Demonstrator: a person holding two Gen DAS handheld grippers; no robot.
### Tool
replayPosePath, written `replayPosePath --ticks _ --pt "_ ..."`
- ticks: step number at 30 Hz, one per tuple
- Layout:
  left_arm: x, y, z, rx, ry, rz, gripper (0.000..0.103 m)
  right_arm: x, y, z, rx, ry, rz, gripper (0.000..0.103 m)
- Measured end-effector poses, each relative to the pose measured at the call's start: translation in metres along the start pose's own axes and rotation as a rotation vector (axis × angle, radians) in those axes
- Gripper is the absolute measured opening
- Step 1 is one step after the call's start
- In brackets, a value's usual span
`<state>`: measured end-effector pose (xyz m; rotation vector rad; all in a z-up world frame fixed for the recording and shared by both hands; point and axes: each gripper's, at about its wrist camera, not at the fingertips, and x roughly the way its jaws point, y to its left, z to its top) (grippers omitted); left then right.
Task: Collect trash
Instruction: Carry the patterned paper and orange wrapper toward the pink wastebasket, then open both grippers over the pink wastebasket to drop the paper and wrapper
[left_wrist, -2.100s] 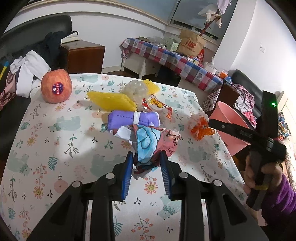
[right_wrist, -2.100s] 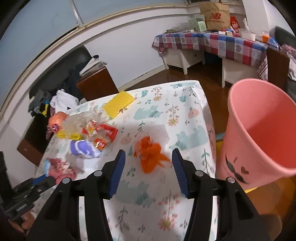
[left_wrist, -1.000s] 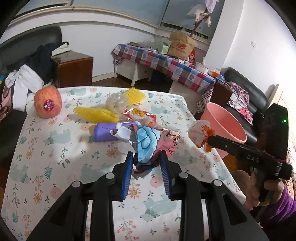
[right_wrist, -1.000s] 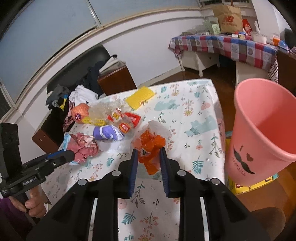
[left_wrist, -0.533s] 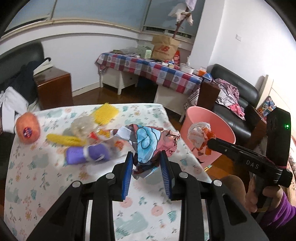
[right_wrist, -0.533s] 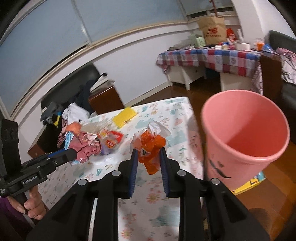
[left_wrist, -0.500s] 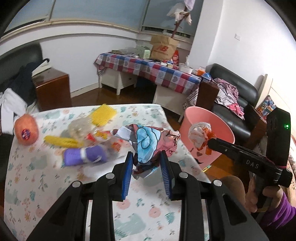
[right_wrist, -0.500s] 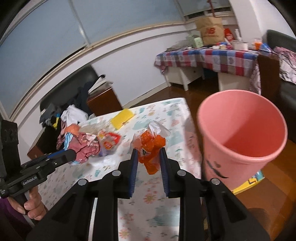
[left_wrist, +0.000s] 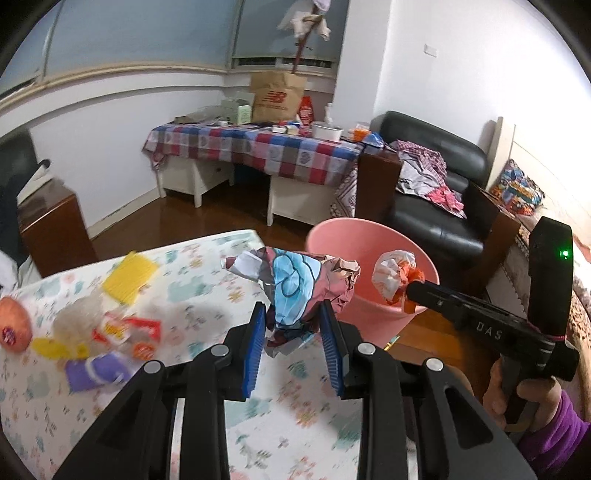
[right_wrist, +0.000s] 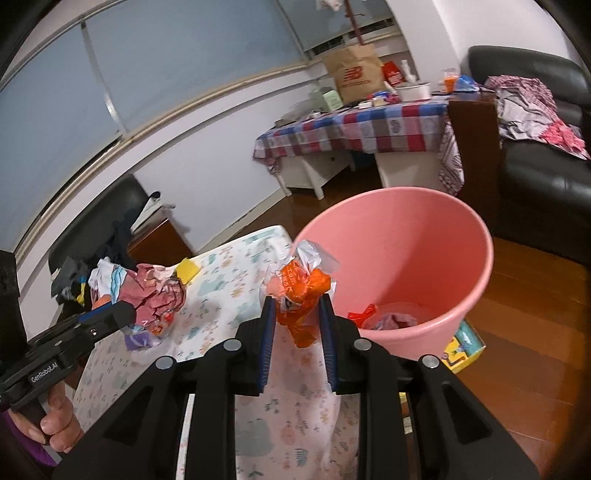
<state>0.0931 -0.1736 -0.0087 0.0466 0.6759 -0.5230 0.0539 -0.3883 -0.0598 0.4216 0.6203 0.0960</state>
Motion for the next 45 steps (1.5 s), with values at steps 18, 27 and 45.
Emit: replayPosePath --ticks 18,27,45 --pt "0.089 -0.064 0.024 0.078 0.095 -0.036 0.029 0.016 -0.057 0.008 0.128 -0.015 -0.069 0.024" --pt "0.114 -0.071 0.026 0.077 0.128 -0.039 0.029 0.019 -0.067 0.006 0.158 -0.028 -0.079 0.024" --pt "0.095 -0.068 0.024 0.052 0.094 -0.052 0.042 0.017 -0.064 0.004 0.157 -0.03 -0.107 0.041"
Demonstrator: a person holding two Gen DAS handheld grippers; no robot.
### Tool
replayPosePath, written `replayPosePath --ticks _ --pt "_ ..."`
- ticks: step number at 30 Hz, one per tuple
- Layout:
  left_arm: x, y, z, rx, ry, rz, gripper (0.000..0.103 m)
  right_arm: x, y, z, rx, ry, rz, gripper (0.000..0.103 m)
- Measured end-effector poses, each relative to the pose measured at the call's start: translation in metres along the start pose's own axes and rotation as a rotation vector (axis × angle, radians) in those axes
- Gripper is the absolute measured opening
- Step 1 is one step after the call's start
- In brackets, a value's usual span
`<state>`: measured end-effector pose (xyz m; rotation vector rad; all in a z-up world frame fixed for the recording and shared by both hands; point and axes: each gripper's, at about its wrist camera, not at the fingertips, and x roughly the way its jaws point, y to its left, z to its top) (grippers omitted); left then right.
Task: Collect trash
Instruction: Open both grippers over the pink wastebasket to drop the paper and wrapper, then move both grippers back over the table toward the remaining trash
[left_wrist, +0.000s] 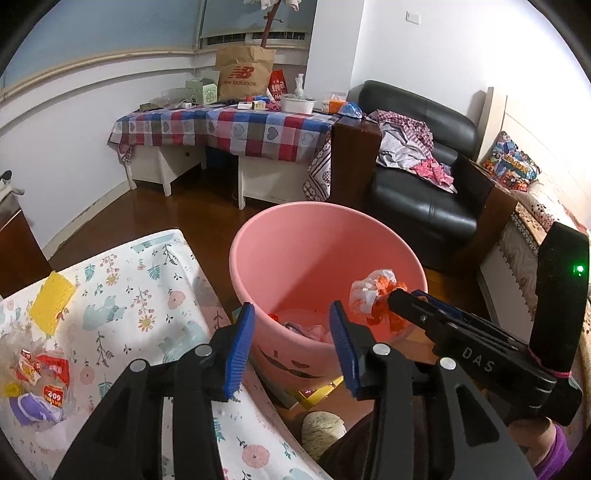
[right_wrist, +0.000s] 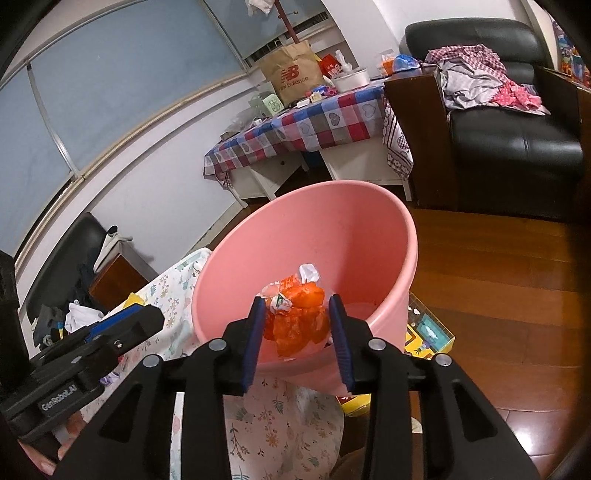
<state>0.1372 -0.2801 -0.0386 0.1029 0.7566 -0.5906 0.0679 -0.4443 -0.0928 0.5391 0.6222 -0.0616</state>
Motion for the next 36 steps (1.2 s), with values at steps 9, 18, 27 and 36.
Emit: replayPosePath --ticks 9,18,27,36 --pt "-0.028 0.006 -0.01 -0.001 -0.031 -0.008 0.044 -0.009 0.011 -0.003 -0.027 -0.011 0.002 0.047" --pt "-0.066 0.022 -0.031 -0.031 -0.054 0.016 0.046 -0.022 0.041 -0.012 -0.1 -0.008 0.047 0.047" --pt "-0.1 0.043 -0.056 -0.068 -0.074 0.064 0.046 -0.026 0.079 -0.033 -0.172 0.049 0.11 0.047" --pt "-0.132 0.073 -0.088 -0.109 -0.097 0.137 0.046 -0.025 0.113 -0.053 -0.248 0.104 0.144 0.047"
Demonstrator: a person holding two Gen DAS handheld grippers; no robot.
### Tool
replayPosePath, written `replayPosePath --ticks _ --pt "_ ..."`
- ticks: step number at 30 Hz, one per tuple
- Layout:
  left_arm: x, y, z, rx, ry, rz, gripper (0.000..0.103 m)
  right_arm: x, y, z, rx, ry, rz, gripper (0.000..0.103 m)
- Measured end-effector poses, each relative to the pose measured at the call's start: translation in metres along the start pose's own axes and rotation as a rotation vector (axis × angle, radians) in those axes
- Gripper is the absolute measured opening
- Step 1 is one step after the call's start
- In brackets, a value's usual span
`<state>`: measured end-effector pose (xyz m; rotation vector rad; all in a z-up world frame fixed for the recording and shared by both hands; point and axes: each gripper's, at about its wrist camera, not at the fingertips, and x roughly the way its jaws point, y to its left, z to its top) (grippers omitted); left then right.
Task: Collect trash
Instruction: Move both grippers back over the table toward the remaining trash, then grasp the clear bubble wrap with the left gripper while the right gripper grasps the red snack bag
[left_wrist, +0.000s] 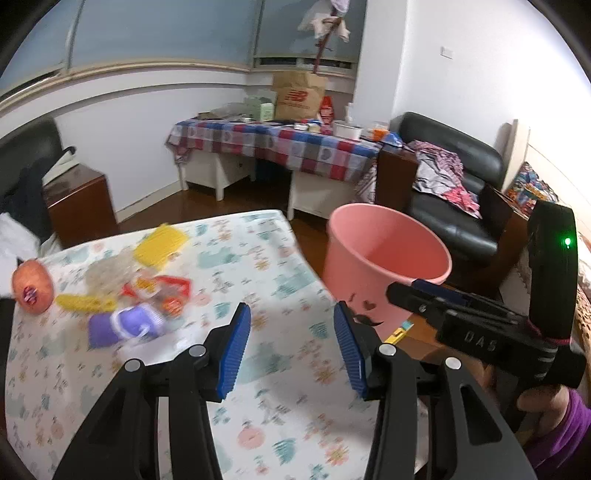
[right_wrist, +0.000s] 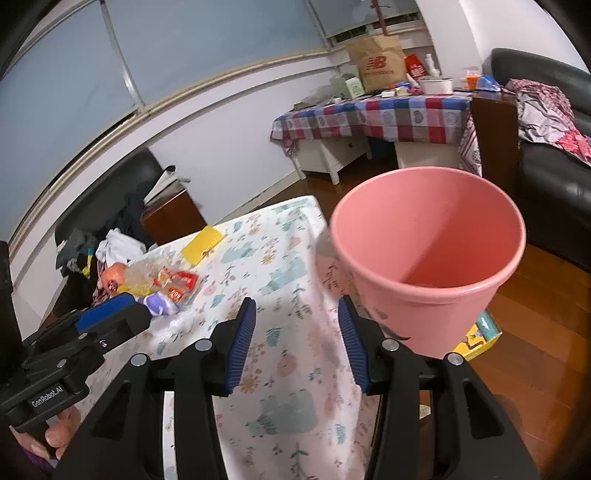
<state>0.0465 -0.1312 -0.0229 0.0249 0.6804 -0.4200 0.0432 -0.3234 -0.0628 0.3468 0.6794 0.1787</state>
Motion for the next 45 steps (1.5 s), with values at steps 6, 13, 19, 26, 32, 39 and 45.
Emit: replayPosePath --ticks 6,13,19,26,32,39,45 --pt "-0.015 0.033 -0.012 -0.05 -0.007 0.072 0.046 0.01 0.016 -0.004 -0.011 0.039 0.033 0.047" --pt "-0.027 0.078 -0.011 -0.125 -0.034 0.173 0.046 0.023 0.035 -0.008 -0.054 0.077 0.059 0.047" --pt "-0.024 0.123 0.002 -0.229 -0.042 0.241 0.046 0.036 0.043 -0.015 -0.063 0.125 0.08 0.047" --pt "0.005 0.155 0.02 -0.224 -0.047 0.292 0.046 0.042 0.055 -0.023 -0.099 0.158 0.095 0.047" --pt "0.035 0.169 0.026 -0.231 0.001 0.274 0.046 0.048 0.066 -0.023 -0.121 0.171 0.105 0.047" --pt "0.049 0.178 0.015 -0.235 0.042 0.221 0.015 0.066 0.093 -0.011 -0.161 0.185 0.161 0.047" --pt "0.026 0.182 0.005 -0.242 0.004 0.198 0.009 0.091 0.12 0.0 -0.185 0.197 0.234 0.047"
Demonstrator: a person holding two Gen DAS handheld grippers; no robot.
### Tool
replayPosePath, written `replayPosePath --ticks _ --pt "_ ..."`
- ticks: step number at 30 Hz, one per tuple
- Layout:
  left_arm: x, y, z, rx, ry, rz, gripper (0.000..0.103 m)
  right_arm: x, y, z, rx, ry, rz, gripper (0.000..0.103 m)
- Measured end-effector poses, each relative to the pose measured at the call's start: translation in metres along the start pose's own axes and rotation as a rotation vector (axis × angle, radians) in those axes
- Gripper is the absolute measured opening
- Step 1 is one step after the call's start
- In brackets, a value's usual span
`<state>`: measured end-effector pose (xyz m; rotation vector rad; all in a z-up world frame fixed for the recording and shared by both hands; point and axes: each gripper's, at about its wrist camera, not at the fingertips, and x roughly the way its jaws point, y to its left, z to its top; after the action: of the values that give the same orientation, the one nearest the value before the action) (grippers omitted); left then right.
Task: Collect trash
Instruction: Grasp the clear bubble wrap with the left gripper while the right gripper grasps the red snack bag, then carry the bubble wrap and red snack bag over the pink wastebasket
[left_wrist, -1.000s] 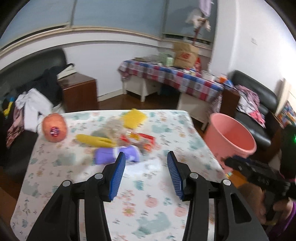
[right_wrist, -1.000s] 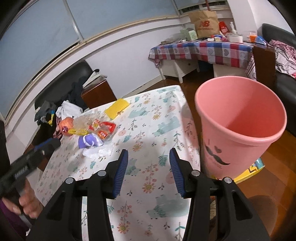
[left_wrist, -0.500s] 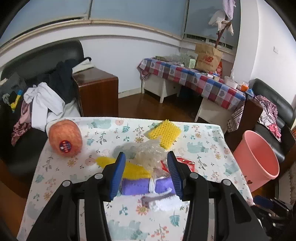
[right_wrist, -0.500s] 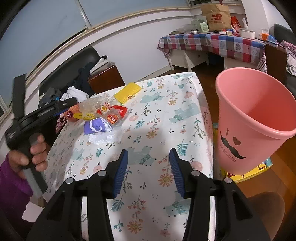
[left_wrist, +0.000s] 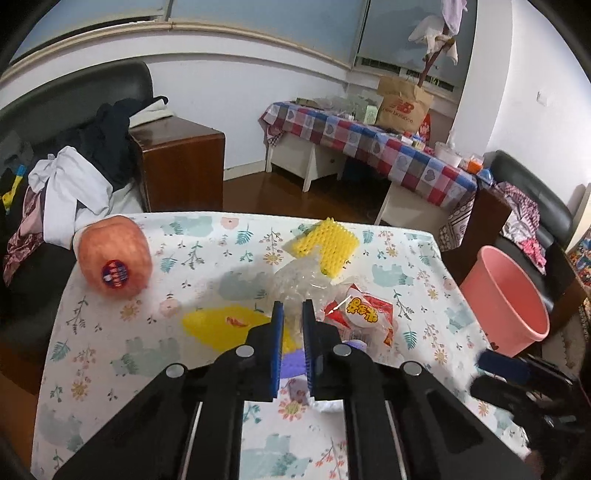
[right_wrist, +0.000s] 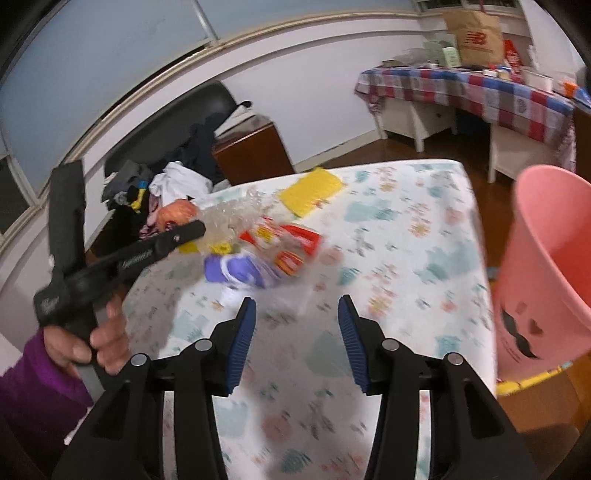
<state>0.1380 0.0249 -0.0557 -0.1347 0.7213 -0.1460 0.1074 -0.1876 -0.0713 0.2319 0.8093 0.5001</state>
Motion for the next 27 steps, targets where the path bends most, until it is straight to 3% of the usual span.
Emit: replayPosePath --ticks 8,16,19,22,27 --pt "-0.036 0.024 -0.006 -0.067 -0.061 -0.032 0.008 0.043 0.022 0.028 -0.054 0.018 0.007 0.047" --pt "-0.047 0.038 -0.011 -0.109 -0.065 -0.041 0.009 0.091 0.029 0.034 -0.148 0.094 -0.065 0.047" --pt "-0.05 0.04 -0.013 -0.111 -0.065 -0.044 0.009 0.093 0.028 0.031 -0.151 0.108 -0.075 0.027" --pt "-0.051 0.041 -0.014 -0.115 -0.066 -0.047 0.009 0.09 0.025 0.028 -0.141 0.113 -0.071 0.014" --pt "-0.056 0.037 -0.013 -0.119 -0.074 -0.047 0.009 0.073 0.016 0.025 -0.083 0.093 -0.039 0.008"
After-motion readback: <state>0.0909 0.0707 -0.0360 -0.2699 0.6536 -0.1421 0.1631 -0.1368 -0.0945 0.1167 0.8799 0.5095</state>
